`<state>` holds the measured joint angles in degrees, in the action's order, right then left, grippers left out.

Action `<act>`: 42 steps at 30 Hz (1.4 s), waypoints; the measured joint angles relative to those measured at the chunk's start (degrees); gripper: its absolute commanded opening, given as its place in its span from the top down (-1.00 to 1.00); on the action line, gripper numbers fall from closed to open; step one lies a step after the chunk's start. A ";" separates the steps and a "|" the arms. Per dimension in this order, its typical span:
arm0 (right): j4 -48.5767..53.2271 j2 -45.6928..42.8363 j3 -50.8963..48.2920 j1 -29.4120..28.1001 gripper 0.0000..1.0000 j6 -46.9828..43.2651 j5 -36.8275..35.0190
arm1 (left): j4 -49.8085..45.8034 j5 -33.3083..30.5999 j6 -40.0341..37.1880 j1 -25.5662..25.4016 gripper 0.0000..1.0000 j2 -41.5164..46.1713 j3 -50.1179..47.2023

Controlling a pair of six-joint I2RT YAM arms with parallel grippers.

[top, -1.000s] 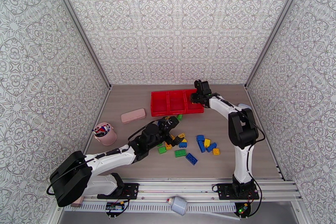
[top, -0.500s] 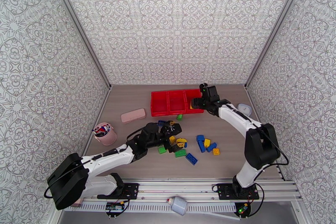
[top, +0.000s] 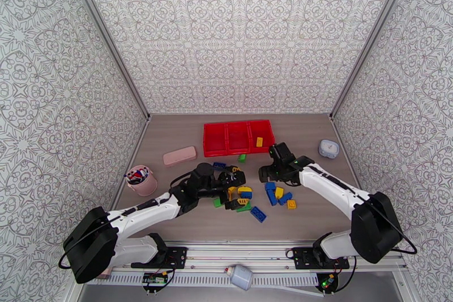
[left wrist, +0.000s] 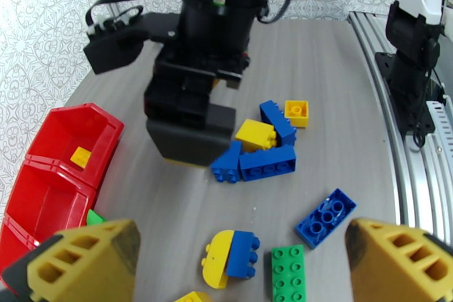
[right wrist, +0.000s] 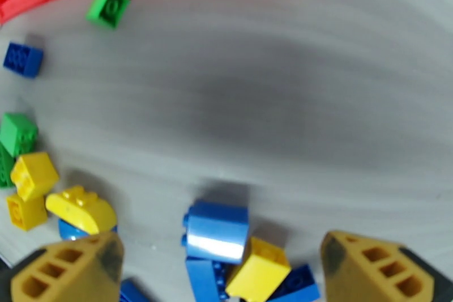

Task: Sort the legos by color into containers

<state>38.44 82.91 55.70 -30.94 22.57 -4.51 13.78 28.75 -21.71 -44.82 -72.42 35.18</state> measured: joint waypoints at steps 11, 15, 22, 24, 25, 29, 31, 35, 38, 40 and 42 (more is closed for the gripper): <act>-0.22 9.90 0.02 -0.83 -0.40 2.54 0.24 | -1.22 0.15 -0.96 0.00 -0.99 0.00 0.63; -0.92 10.71 0.02 -0.90 -0.26 2.93 0.20 | -1.68 0.15 -1.05 0.00 -0.99 0.00 0.68; -1.90 12.50 0.02 -0.90 0.01 3.15 -0.42 | -1.86 0.15 -1.09 0.00 -0.99 0.00 0.72; -1.99 12.50 0.02 -0.90 0.06 3.15 -0.50 | -1.86 0.13 -1.09 0.00 -0.99 0.00 0.72; -1.99 12.50 0.02 -0.90 0.08 3.15 -0.61 | -1.86 0.13 -1.09 0.00 -0.99 0.00 0.72; -1.97 12.28 0.02 -0.90 0.11 3.17 -0.87 | -1.86 0.11 -1.09 0.00 -0.99 0.00 0.72; -1.95 11.78 0.02 -0.90 0.13 3.15 -1.07 | -1.73 -0.11 -1.01 0.00 -0.99 0.00 0.72; -2.08 9.03 0.04 -0.90 0.14 2.91 -1.77 | 0.07 -2.54 -0.04 0.00 -0.99 0.02 0.72; -2.84 7.15 0.74 -0.90 0.14 2.19 -2.32 | 1.95 -6.10 1.29 0.04 -0.99 0.44 0.50; -3.52 7.04 2.25 -0.90 0.14 1.81 -2.36 | 3.58 -8.87 2.51 0.13 -0.99 0.92 -0.04; -4.52 7.06 3.98 -0.90 0.14 1.40 -2.36 | 4.87 -11.76 3.87 0.31 -0.99 1.25 -0.52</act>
<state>33.91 89.97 59.68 -31.83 23.97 -6.87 18.65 16.99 -17.85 -44.51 -71.18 34.65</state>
